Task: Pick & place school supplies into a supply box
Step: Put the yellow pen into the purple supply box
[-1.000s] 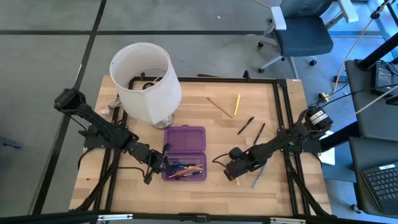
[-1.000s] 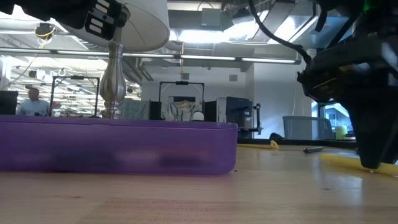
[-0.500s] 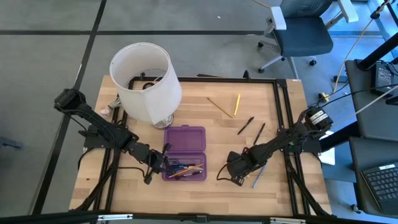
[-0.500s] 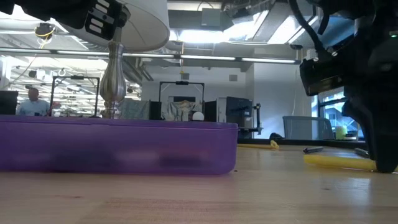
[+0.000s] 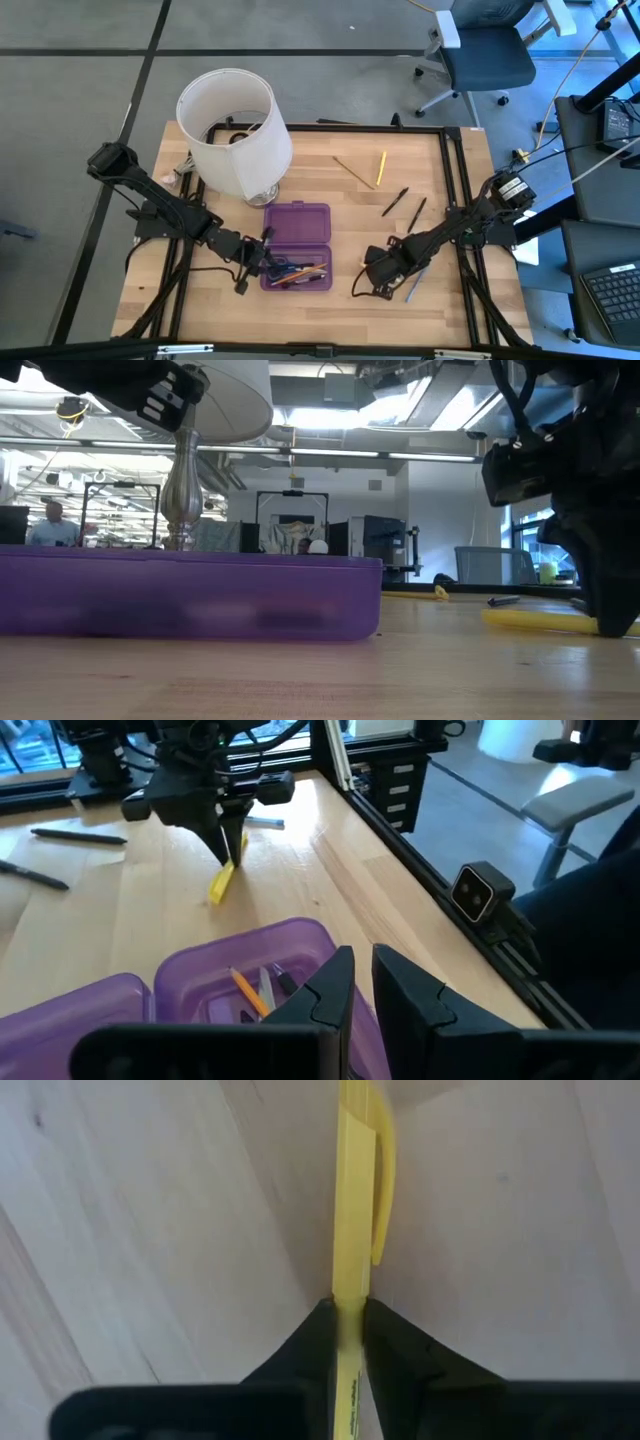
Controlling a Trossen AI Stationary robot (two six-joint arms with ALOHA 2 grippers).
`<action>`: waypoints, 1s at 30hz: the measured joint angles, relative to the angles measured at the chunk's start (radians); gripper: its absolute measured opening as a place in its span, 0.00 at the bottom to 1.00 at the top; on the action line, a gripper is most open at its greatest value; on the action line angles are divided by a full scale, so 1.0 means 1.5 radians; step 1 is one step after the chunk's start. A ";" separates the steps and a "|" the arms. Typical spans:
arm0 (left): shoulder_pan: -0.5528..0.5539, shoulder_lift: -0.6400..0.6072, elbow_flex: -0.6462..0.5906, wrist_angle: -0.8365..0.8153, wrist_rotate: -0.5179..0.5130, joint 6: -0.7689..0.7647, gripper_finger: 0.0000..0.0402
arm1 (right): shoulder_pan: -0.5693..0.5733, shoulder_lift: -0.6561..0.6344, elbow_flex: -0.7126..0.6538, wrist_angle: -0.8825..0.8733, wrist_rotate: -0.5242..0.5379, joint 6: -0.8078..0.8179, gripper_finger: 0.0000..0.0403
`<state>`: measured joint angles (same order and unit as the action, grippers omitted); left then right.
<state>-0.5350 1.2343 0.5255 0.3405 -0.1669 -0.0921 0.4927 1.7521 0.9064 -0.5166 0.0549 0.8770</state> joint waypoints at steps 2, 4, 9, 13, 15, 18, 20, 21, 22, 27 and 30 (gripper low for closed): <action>0.000 0.000 0.000 0.000 0.000 -0.001 0.08 | 0.002 0.000 0.000 0.003 0.007 -0.010 0.12; 0.000 0.000 0.000 0.000 -0.006 -0.008 0.08 | 0.002 0.000 0.004 0.003 0.012 -0.019 0.11; 0.000 0.000 0.000 0.001 -0.064 -0.052 0.08 | 0.002 0.003 0.027 0.002 0.040 -0.056 0.11; 0.000 0.000 0.000 0.001 -0.104 -0.052 0.08 | -0.001 0.005 0.040 0.010 0.111 -0.067 0.11; 0.000 0.000 0.000 0.000 -0.108 -0.052 0.08 | -0.001 0.007 0.041 0.007 0.137 -0.073 0.11; 0.000 0.000 0.000 0.000 -0.110 -0.052 0.08 | 0.001 0.024 0.042 -0.009 0.138 -0.118 0.12; 0.000 0.000 0.000 0.000 -0.110 -0.052 0.08 | 0.001 0.041 0.045 -0.021 0.136 -0.150 0.12; 0.000 0.000 0.000 0.000 -0.110 -0.052 0.08 | 0.001 0.050 0.047 -0.026 0.135 -0.163 0.12; 0.000 0.000 0.000 0.000 -0.110 -0.052 0.08 | 0.002 0.057 0.048 -0.027 0.136 -0.171 0.12; 0.000 0.000 0.000 0.000 -0.110 -0.052 0.08 | 0.002 0.065 0.050 -0.026 0.141 -0.155 0.12; 0.000 0.000 0.000 0.000 -0.111 -0.052 0.08 | 0.002 0.047 0.044 -0.021 0.143 -0.151 0.12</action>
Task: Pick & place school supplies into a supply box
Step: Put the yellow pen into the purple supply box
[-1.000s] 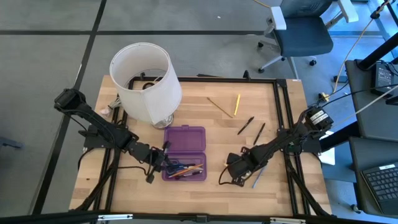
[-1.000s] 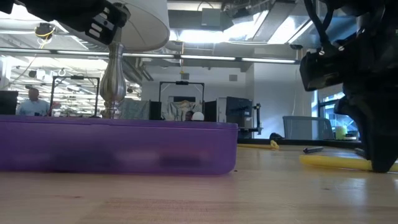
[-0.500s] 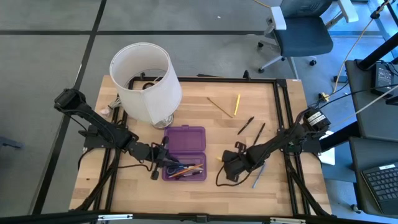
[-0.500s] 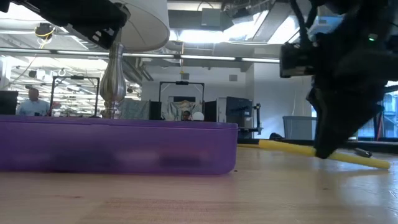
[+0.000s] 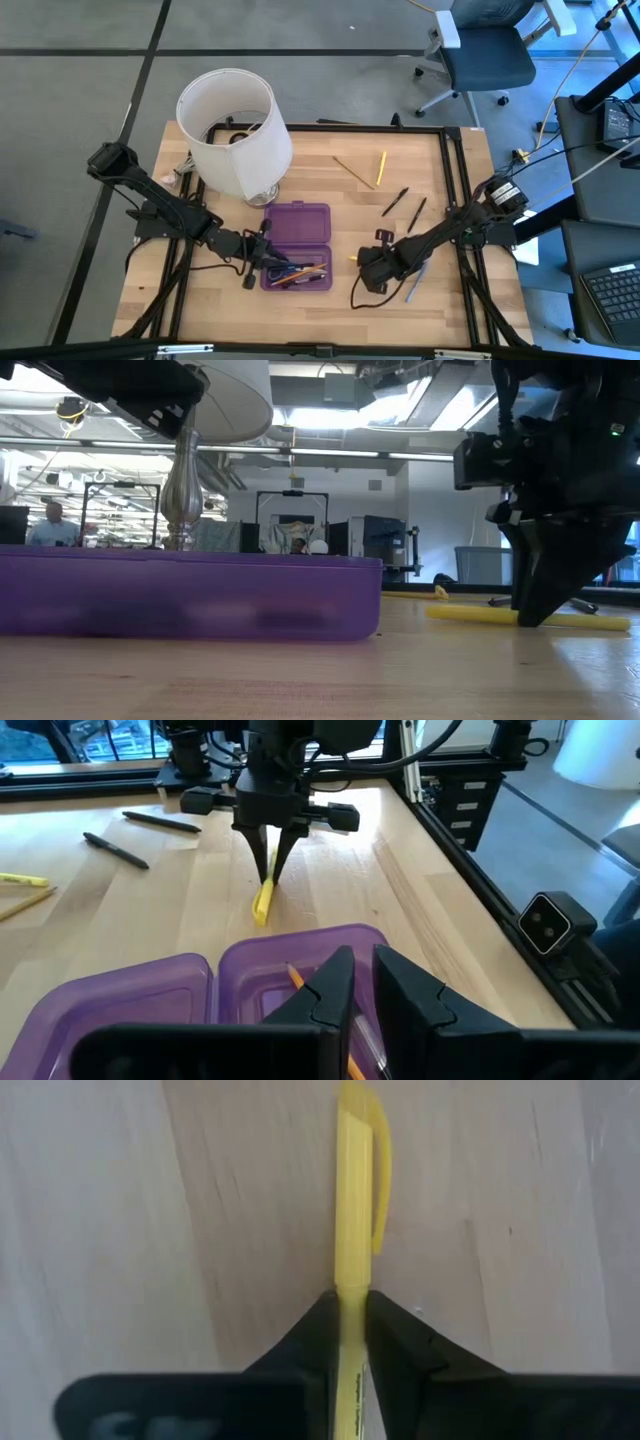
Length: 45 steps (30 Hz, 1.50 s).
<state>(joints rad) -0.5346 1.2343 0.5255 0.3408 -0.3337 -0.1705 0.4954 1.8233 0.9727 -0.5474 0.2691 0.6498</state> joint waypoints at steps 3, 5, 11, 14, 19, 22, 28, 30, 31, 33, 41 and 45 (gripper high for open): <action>0.000 0.000 0.000 0.002 -0.006 -0.002 0.08 | 0.000 -0.024 -0.003 0.011 0.005 -0.001 0.12; 0.000 0.000 0.000 0.006 -0.006 -0.002 0.08 | -0.001 -0.037 -0.006 0.008 0.017 -0.001 0.12; 0.000 0.000 0.000 0.021 -0.007 -0.001 0.08 | -0.001 -0.068 -0.003 0.021 0.047 -0.001 0.12; 0.001 0.000 0.000 0.032 -0.025 -0.002 0.09 | -0.001 -0.084 -0.003 0.063 0.063 -0.005 0.12; 0.008 0.000 0.000 0.036 -0.038 -0.001 0.13 | -0.001 -0.111 -0.003 0.193 0.132 -0.074 0.12; 0.018 0.000 0.000 0.046 -0.039 -0.004 0.18 | -0.001 -0.121 -0.002 0.309 0.169 -0.160 0.12; 0.045 0.042 0.001 0.152 -0.017 -0.012 0.30 | -0.001 -0.122 -0.001 0.548 0.175 -0.352 0.12; 0.054 0.065 0.001 0.191 -0.018 -0.012 0.33 | -0.001 -0.122 -0.001 0.597 0.175 -0.402 0.12; 0.059 0.078 0.001 0.218 -0.017 -0.012 0.34 | -0.001 -0.121 -0.001 0.619 0.175 -0.423 0.12; 0.064 0.103 0.001 0.267 -0.017 0.001 0.36 | -0.001 -0.121 -0.001 0.652 0.175 -0.446 0.12; 0.066 0.186 0.001 0.481 0.042 0.102 0.41 | -0.001 -0.121 -0.001 0.661 0.174 -0.457 0.12; 0.066 0.193 0.001 0.509 0.043 0.141 0.43 | -0.001 -0.121 -0.001 0.662 0.174 -0.456 0.12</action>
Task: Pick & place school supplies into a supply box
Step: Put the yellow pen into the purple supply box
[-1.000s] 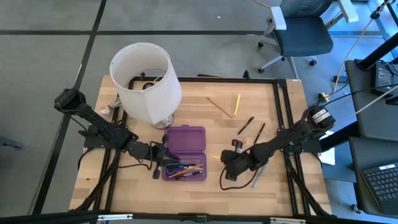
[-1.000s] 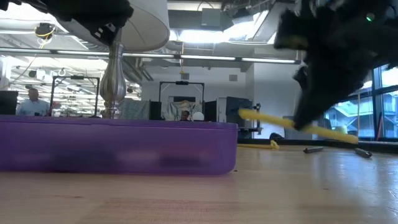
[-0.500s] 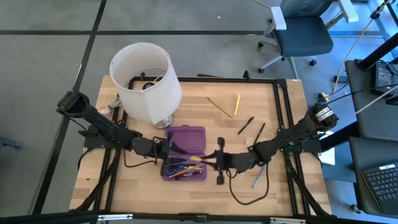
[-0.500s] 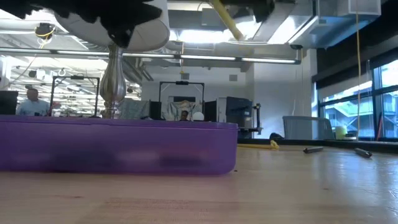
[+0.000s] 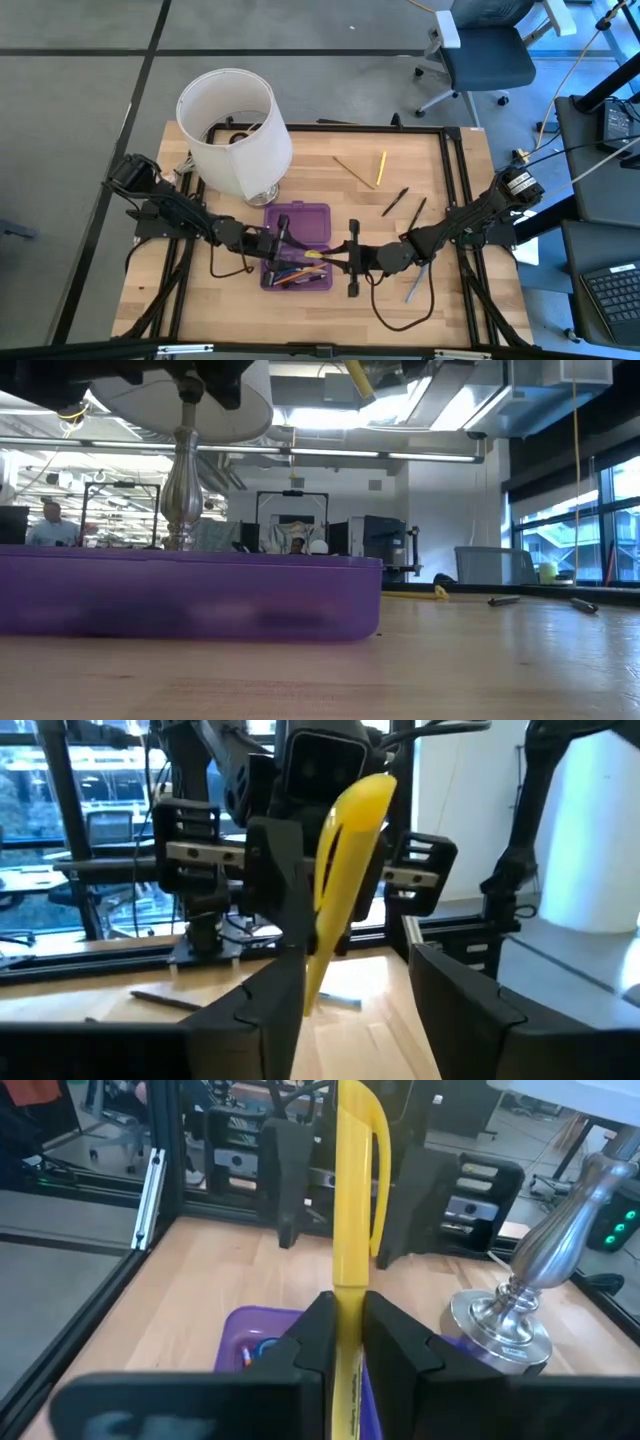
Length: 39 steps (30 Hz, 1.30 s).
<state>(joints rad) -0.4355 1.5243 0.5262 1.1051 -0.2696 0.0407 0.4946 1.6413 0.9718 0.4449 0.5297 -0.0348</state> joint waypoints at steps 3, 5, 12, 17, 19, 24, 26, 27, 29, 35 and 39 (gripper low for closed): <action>0.004 0.000 0.000 0.015 0.000 0.007 0.45 | 0.000 0.000 0.000 0.000 -0.003 0.003 0.12; 0.006 0.000 0.000 0.030 0.001 0.007 0.46 | 0.000 0.000 0.000 0.000 -0.005 0.003 0.12; 0.015 0.000 0.000 0.065 0.000 0.021 0.46 | -0.005 0.000 0.000 0.000 -0.005 0.005 0.12; 0.020 0.000 0.000 0.070 0.000 0.039 0.46 | -0.019 0.000 0.000 0.001 -0.006 0.026 0.12; 0.023 0.000 0.005 0.069 0.003 0.039 0.47 | -0.025 0.000 0.000 0.002 -0.006 0.035 0.12; 0.023 0.000 0.022 0.069 0.000 0.052 0.46 | -0.040 0.000 0.001 0.001 -0.023 0.037 0.12; 0.023 0.000 0.024 0.069 0.001 0.062 0.45 | -0.043 0.000 0.001 0.000 -0.040 0.038 0.12; 0.023 0.000 0.024 0.069 0.001 0.064 0.45 | -0.044 0.000 0.001 0.000 -0.040 0.038 0.12; 0.022 0.000 0.024 0.068 0.001 0.068 0.43 | -0.044 0.000 0.001 0.000 -0.040 0.038 0.12; 0.023 0.000 0.024 0.065 0.000 0.069 0.35 | -0.044 0.000 0.001 0.000 -0.041 0.038 0.12; 0.023 0.000 0.024 0.064 -0.001 0.070 0.27 | -0.043 0.000 0.001 0.000 -0.043 0.036 0.12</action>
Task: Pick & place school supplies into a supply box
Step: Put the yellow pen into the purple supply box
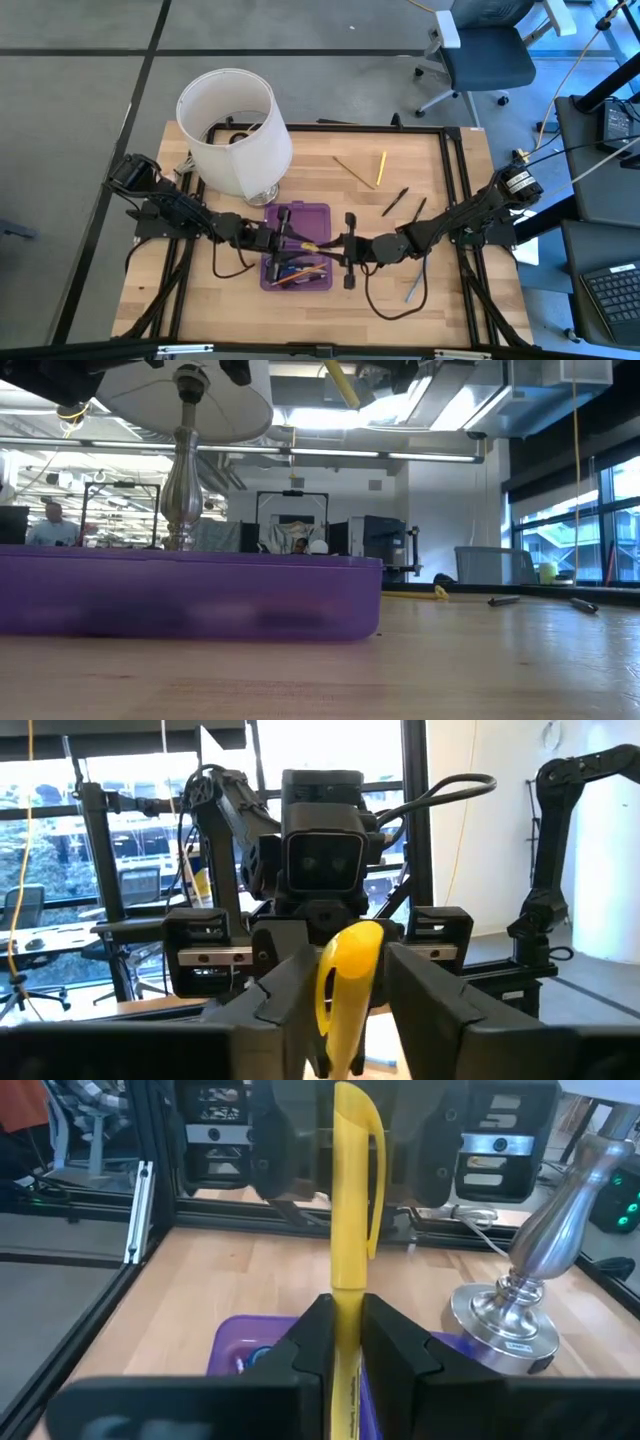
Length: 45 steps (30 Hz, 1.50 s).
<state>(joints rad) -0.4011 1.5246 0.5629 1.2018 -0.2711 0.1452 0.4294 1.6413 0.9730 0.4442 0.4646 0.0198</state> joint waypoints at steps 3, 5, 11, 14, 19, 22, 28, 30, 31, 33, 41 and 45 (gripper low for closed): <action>0.000 0.000 0.000 -0.001 0.000 0.000 0.21 | 0.000 0.000 0.000 0.000 -0.021 -0.001 0.12; -0.001 0.000 0.000 -0.002 0.005 0.003 0.16 | -0.001 0.000 0.000 0.000 -0.054 -0.003 0.12; -0.002 0.000 0.000 -0.007 0.015 0.024 0.12 | -0.002 -0.001 0.001 -0.014 -0.096 -0.017 0.12; -0.002 0.000 0.000 -0.035 0.008 0.012 0.14 | -0.002 -0.002 0.003 -0.057 -0.091 0.000 0.12; -0.005 0.000 0.010 -0.125 -0.011 -0.025 0.13 | 0.000 -0.017 0.000 -0.177 -0.094 0.057 0.16; -0.022 -0.001 0.034 -0.208 -0.064 -0.017 0.12 | 0.001 -0.035 -0.001 -0.239 -0.099 0.090 0.18; -0.070 -0.003 0.114 -0.424 -0.202 0.009 0.12 | 0.010 -0.080 -0.001 -0.325 -0.095 0.137 0.19; -0.082 -0.004 0.155 -0.536 -0.225 -0.019 0.12 | 0.015 -0.093 -0.001 -0.354 -0.095 0.159 0.19; -0.087 -0.004 0.178 -0.592 -0.229 -0.039 0.12 | 0.017 -0.097 -0.001 -0.367 -0.095 0.168 0.19; -0.096 -0.004 0.221 -0.688 -0.221 -0.087 0.12 | 0.019 -0.097 -0.001 -0.390 -0.091 0.186 0.19; -0.093 -0.003 0.313 -0.876 -0.106 -0.251 0.12 | 0.019 -0.097 -0.001 -0.426 -0.089 0.211 0.19; -0.071 0.006 0.340 -0.984 -0.052 -0.344 0.12 | 0.019 -0.097 -0.001 -0.428 -0.089 0.213 0.19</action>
<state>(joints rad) -0.5080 1.5336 1.0736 -0.2742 -0.3492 -0.3713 0.4572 1.4956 0.9722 -0.1985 0.3309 0.3389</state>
